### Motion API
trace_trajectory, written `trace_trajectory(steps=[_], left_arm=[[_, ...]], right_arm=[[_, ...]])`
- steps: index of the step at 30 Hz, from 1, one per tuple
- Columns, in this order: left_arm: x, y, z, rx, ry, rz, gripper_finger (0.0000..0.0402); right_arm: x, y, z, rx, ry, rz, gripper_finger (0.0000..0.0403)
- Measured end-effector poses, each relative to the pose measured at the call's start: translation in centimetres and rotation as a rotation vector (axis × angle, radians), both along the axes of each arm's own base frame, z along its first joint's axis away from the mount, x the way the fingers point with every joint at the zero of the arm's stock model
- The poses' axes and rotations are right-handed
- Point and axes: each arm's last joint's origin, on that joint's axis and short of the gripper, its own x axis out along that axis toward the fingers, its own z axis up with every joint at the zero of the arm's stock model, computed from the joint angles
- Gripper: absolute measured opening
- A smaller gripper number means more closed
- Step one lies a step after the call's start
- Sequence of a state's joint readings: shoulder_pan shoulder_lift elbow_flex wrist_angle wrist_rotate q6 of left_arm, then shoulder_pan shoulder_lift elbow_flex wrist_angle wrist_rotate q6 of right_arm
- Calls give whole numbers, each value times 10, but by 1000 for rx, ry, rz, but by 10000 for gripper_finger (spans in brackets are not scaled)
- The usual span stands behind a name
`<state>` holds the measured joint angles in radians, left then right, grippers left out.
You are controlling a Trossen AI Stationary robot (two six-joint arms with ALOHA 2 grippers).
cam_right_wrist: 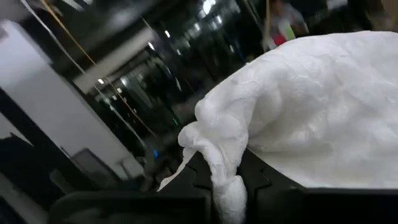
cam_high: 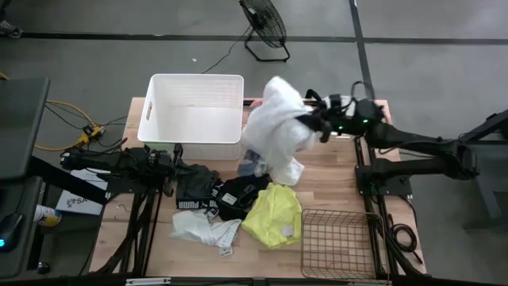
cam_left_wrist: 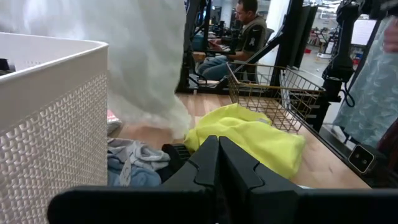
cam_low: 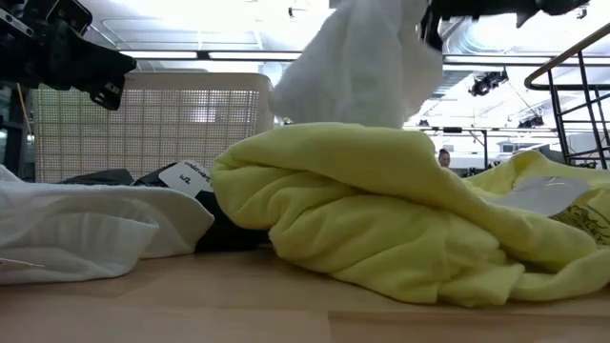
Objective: Pick & Place Cloths
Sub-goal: Put the white dress into the big white bin
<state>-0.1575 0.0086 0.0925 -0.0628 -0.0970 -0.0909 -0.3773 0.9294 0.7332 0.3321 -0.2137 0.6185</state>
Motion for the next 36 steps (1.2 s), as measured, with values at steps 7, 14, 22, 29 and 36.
trace_trajectory(steps=[7, 14, 22, 29, 36], left_arm=[[0, 0, 0, 0, 0, 0, 10], [0, 0, 0, 0, 0, 0, 10], [0, 0, -1, 135, 6, 2, 10], [0, 0, -1, 196, -3, 6, 10], [-2, 0, 15, 162, -168, 17, 10]], right_arm=[[-18, 7, 51, -107, -145, 6, 13], [-28, 13, 86, -191, -199, 54, 13], [-33, 16, 100, -253, -158, 82, 13], [-36, 18, 108, -348, -171, 94, 13], [-40, 19, 124, -425, -127, 66, 13]])
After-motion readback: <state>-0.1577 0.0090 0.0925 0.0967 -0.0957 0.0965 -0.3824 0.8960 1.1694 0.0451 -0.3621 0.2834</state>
